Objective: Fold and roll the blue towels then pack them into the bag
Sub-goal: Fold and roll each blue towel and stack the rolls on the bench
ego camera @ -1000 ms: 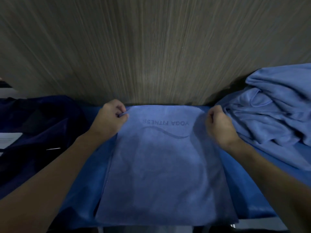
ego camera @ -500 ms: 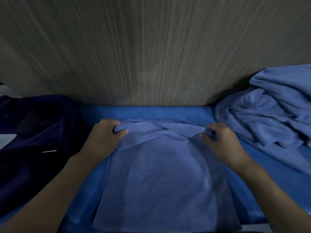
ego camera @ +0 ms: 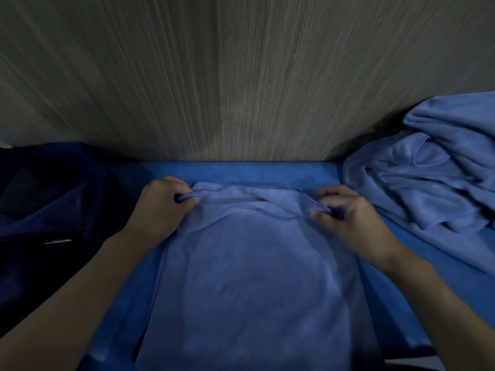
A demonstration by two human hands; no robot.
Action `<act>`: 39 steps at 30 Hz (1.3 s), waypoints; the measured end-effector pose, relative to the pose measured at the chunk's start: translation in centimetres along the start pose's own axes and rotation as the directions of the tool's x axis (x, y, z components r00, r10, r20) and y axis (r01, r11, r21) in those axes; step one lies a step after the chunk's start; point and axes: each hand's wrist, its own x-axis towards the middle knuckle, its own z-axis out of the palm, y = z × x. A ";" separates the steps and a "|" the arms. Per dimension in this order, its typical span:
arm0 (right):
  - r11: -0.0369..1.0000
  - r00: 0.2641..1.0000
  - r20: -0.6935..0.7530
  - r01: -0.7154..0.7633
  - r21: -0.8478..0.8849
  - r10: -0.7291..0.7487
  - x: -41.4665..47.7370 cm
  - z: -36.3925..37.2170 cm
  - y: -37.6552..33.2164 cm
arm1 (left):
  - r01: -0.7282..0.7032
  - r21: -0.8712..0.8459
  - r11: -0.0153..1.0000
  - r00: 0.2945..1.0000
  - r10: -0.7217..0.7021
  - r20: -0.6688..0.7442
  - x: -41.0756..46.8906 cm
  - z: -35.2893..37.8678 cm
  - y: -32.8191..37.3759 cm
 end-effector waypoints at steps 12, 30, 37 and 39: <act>0.989 0.994 -0.047 0.088 -0.116 -0.094 0.3 0.1 1.2 | 0.036 -0.019 0.999 0.996 -0.037 -0.080 0.2 -1.1 0.9; 0.895 0.937 -0.293 -0.042 0.444 0.189 -2.4 -4.7 -3.2 | 0.068 -0.434 0.898 0.995 -0.092 -0.033 -1.1 -7.4 5.7; 0.892 0.915 -0.370 0.025 0.451 0.161 -6.5 -10.7 -8.8 | -0.059 -0.461 0.886 0.997 0.028 -0.072 -3.8 -15.0 11.1; 0.922 0.911 -0.392 0.035 0.386 0.129 -7.9 -12.3 -10.4 | -0.103 -0.431 0.897 0.993 0.069 -0.094 -5.0 -17.2 12.3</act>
